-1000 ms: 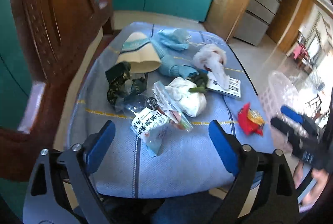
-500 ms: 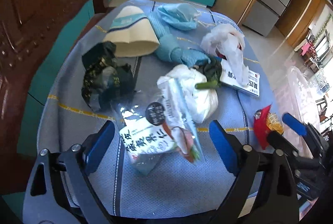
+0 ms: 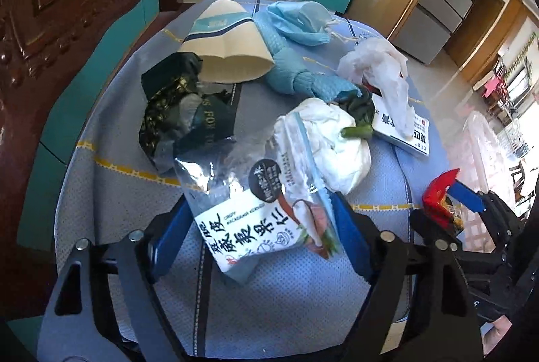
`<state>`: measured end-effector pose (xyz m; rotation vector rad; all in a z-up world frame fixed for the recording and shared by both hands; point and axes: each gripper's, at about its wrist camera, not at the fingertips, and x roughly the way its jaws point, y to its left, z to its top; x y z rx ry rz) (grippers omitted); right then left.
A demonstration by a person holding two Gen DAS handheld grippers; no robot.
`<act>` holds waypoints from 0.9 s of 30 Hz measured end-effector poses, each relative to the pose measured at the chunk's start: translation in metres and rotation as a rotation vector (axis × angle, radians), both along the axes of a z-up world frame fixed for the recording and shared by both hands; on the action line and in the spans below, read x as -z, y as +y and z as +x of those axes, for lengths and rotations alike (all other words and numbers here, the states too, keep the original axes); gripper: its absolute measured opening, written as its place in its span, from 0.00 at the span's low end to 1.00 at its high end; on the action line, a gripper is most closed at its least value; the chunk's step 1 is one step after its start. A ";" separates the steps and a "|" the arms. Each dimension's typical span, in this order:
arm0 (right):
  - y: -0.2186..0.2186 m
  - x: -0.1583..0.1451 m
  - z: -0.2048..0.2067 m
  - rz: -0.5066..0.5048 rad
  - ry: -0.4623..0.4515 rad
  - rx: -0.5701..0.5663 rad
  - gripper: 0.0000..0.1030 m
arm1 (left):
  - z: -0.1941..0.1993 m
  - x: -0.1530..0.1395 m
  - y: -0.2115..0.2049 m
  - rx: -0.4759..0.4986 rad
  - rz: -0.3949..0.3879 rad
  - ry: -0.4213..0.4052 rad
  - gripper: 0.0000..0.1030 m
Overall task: Collect trash
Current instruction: 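Lift the red wrapper with the right tool and the clear bag with the left tool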
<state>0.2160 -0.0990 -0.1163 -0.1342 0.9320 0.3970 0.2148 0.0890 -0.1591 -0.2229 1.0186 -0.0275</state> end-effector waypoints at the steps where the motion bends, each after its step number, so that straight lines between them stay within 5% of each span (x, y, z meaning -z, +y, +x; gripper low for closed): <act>1: 0.001 0.002 -0.001 0.014 0.018 -0.012 0.65 | 0.000 -0.001 -0.001 0.002 0.003 -0.004 0.79; 8: -0.005 -0.017 -0.014 0.158 0.046 -0.068 0.71 | -0.007 -0.004 -0.002 0.008 -0.015 -0.016 0.79; 11: -0.003 -0.024 -0.017 0.112 -0.001 -0.067 0.80 | -0.008 -0.004 -0.003 0.013 -0.016 -0.020 0.79; 18: -0.003 -0.004 -0.012 0.062 0.045 -0.046 0.80 | -0.006 0.001 0.003 0.002 -0.033 -0.008 0.80; 27: 0.009 -0.018 -0.033 0.051 -0.038 -0.104 0.80 | -0.005 0.001 0.008 -0.019 -0.041 -0.012 0.82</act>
